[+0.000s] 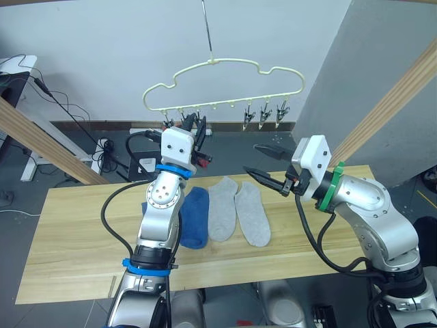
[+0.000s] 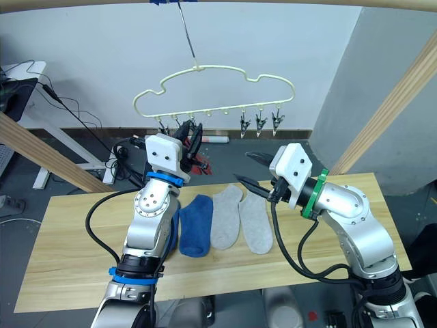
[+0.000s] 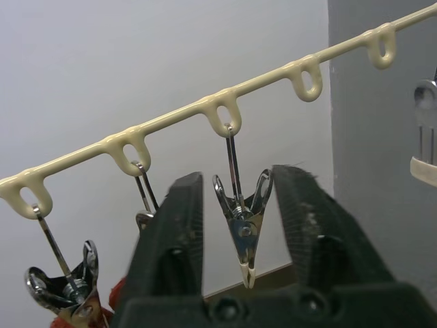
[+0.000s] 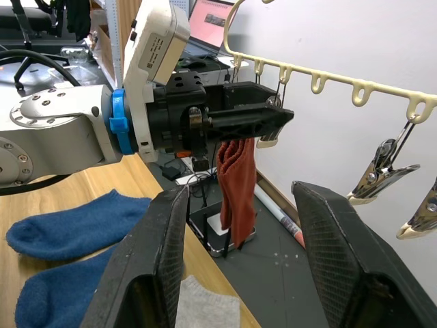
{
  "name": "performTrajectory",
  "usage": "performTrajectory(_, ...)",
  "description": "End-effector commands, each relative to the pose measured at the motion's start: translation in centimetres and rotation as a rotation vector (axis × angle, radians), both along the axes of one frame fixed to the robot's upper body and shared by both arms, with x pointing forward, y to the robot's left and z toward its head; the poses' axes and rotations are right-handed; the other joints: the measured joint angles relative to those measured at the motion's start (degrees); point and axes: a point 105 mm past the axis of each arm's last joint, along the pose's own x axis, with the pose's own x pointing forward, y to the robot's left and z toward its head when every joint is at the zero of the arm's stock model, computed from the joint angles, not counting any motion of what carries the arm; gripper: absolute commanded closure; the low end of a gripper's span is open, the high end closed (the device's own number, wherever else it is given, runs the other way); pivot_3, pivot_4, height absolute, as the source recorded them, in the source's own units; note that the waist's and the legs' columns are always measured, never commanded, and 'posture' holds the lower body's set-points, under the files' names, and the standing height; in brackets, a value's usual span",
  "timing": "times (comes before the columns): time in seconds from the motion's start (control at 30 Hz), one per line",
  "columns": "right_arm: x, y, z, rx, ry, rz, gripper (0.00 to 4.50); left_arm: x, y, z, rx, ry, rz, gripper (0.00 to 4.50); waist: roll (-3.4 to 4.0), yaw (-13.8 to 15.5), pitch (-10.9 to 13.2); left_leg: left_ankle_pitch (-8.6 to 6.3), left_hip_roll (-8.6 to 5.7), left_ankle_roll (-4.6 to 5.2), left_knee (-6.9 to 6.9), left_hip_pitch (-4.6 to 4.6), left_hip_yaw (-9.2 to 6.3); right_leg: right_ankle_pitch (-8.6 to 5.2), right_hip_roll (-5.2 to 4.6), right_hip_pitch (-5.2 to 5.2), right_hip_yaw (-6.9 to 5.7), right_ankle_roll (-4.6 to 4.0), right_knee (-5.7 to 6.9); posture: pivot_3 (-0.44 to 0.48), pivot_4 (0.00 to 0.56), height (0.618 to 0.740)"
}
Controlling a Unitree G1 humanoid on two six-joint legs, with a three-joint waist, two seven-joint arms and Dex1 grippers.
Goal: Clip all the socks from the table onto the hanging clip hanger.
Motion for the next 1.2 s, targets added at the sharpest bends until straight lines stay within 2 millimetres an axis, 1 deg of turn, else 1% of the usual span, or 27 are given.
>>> performTrajectory(0.03,-0.6,0.0,0.7,0.011,-0.037,0.014,1.97,-0.3,-0.2,1.2,-0.004,-0.051,-0.001,4.02,0.00,0.0,0.0,0.00,0.00,0.00,0.00,0.00,0.00,0.00,0.00,0.00,0.00,0.00,0.00,-0.300,0.294,0.733)
performTrajectory(0.13,-0.6,-0.1,0.4,0.008,-0.028,0.013,1.97,-0.3,-0.1,1.2,-0.004,-0.052,0.002,4.47,0.00,0.0,0.0,0.00,0.00,0.00,0.00,0.00,0.00,0.00,0.00,0.00,0.00,0.00,0.00,-0.300,0.295,0.733)
performTrajectory(0.2,-0.6,-0.1,0.0,0.000,-0.016,0.008,1.97,-0.4,0.0,1.2,-0.002,-0.052,0.005,4.49,0.00,0.0,0.0,0.00,0.00,0.00,0.00,0.00,0.00,0.00,0.00,0.00,0.00,0.00,0.00,-0.299,0.297,0.733)
performTrajectory(0.3,0.5,-0.8,-2.3,-0.072,0.020,-0.084,1.97,-0.4,0.2,1.3,-0.001,-0.052,0.007,4.49,0.00,0.0,0.0,0.00,0.00,0.00,0.00,0.01,0.00,0.00,0.00,0.00,-0.01,0.00,0.01,-0.299,0.297,0.733)
performTrajectory(0.37,1.9,-1.8,-4.5,-0.106,0.080,-0.197,1.97,-0.5,0.3,1.4,0.001,-0.051,-0.003,4.49,0.00,0.0,0.0,0.00,0.00,0.00,0.00,0.01,0.01,0.00,0.00,0.00,0.00,0.00,0.00,-0.296,0.299,0.733)
performTrajectory(0.4,2.4,-2.3,-5.7,-0.120,0.113,-0.243,1.62,-0.5,0.3,1.4,0.001,-0.049,-0.017,4.50,0.00,0.0,0.0,0.00,0.00,0.00,0.00,0.01,0.01,0.00,0.00,0.00,0.00,0.00,0.00,-0.289,0.301,0.733)
performTrajectory(0.43,2.8,-2.6,-6.7,-0.136,0.135,-0.278,1.43,-0.6,0.2,1.5,0.001,-0.047,-0.030,4.50,0.00,0.1,0.0,0.00,0.00,0.00,0.00,0.01,0.00,0.00,0.00,0.01,0.00,0.00,0.01,-0.289,0.301,0.733)
performTrajectory(0.47,3.0,-2.8,-7.2,-0.146,0.144,-0.295,1.05,-0.7,0.2,1.5,0.000,-0.046,-0.038,4.50,0.00,0.1,0.0,0.00,0.00,0.00,0.00,0.01,0.01,0.00,0.00,0.00,0.01,0.00,0.02,-0.289,0.301,0.733)
performTrajectory(0.5,3.2,-2.7,-8.1,-0.157,0.155,-0.312,0.76,-0.8,0.2,1.6,0.001,-0.043,-0.055,4.50,0.00,0.1,0.0,0.00,0.00,0.00,0.00,0.01,0.01,0.00,0.00,0.00,0.01,0.00,0.02,-0.283,0.303,0.733)
performTrajectory(0.53,3.5,-2.6,-9.0,-0.165,0.163,-0.333,0.32,-0.8,0.2,1.6,0.001,-0.039,-0.071,4.50,0.00,0.1,0.0,0.00,0.00,0.00,0.00,0.01,0.01,0.00,0.00,-0.01,0.01,0.00,0.02,-0.279,0.303,0.733)
performTrajectory(0.57,3.9,-2.4,-10.0,-0.177,0.173,-0.356,0.04,-0.9,0.2,1.7,0.001,-0.034,-0.084,4.50,0.00,0.0,0.0,0.00,0.00,0.00,0.00,0.01,0.02,0.00,0.00,-0.01,0.02,0.00,0.02,-0.279,0.303,0.733)
performTrajectory(0.6,4.1,-2.1,-11.0,-0.184,0.193,-0.367,0.04,-1.0,0.3,1.7,0.004,-0.029,-0.094,4.50,0.00,-0.1,0.0,0.00,0.01,0.00,0.00,0.03,0.02,0.00,0.01,-0.01,0.02,0.00,0.02,-0.276,0.304,0.733)
performTrajectory(0.67,4.5,-1.2,-12.4,-0.191,0.214,-0.364,0.04,-1.0,0.5,1.7,0.012,-0.021,-0.102,4.50,0.00,-0.1,0.0,0.00,0.02,0.00,-0.01,0.05,0.02,0.00,0.02,-0.01,0.03,0.00,0.05,-0.269,0.304,0.733)
performTrajectory(0.83,5.9,0.4,-14.8,-0.209,0.235,-0.375,0.04,-1.0,0.7,1.5,0.026,0.001,-0.122,4.50,0.00,0.0,0.0,0.00,0.03,-0.01,0.02,0.04,0.03,0.00,0.03,-0.01,0.04,0.00,0.04,-0.255,0.305,0.733)
performTrajectory(0.97,7.2,0.7,-16.3,-0.231,0.257,-0.405,0.04,-1.1,0.6,1.4,0.030,0.012,-0.137,4.50,0.00,0.1,0.0,0.00,0.03,-0.01,0.01,0.05,0.00,0.00,0.03,-0.01,0.02,0.00,0.05,-0.248,0.305,0.733)
performTrajectory(1.1,7.9,0.6,-17.7,-0.244,0.311,-0.430,0.04,-1.2,0.5,1.2,0.030,0.025,-0.151,4.50,0.00,0.2,0.0,0.00,0.03,-0.01,0.00,0.03,0.01,0.00,0.02,-0.01,0.02,0.00,0.04,-0.237,0.304,0.733)
performTrajectory(1.2,7.8,0.5,-18.5,-0.262,0.334,-0.434,0.62,-1.4,0.3,1.1,0.024,0.036,-0.176,4.50,0.00,0.2,0.0,0.00,0.03,-0.01,-0.01,0.04,0.01,0.00,0.02,-0.01,0.02,0.00,0.04,-0.237,0.304,0.733)
